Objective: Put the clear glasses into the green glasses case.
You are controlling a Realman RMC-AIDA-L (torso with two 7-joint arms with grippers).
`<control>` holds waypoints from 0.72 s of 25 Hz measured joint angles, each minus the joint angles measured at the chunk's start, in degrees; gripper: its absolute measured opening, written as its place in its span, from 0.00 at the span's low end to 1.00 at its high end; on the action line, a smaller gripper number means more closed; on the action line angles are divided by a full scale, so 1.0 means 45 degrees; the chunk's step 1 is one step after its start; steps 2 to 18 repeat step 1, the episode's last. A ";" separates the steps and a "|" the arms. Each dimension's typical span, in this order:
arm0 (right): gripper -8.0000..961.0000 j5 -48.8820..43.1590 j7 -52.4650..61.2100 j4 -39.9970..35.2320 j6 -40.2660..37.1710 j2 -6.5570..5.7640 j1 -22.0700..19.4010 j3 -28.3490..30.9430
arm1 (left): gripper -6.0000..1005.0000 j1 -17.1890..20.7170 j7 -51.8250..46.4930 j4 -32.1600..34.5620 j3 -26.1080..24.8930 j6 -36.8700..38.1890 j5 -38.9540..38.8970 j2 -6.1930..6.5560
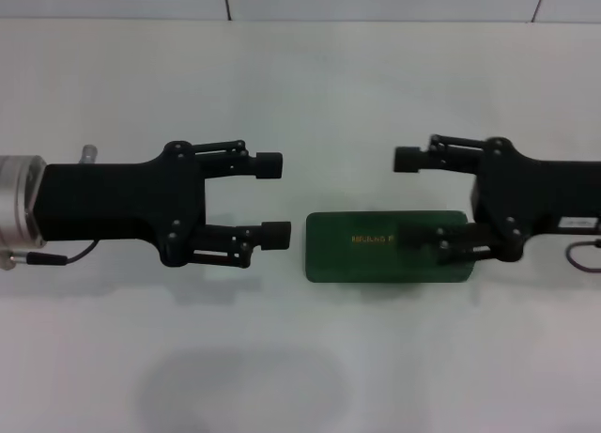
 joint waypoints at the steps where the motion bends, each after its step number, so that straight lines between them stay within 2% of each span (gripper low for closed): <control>1: 0.87 0.0047 -0.0004 0.0074 0.0018 -0.0002 0.0107 -0.0067 | 0.81 0.0037 0.0024 0.0001 -0.0064 -0.0019 0.0028 0.0001; 18: 0.87 0.0047 -0.0004 0.0074 0.0018 -0.0002 0.0107 -0.0067 | 0.81 0.0037 0.0024 0.0001 -0.0064 -0.0019 0.0028 0.0001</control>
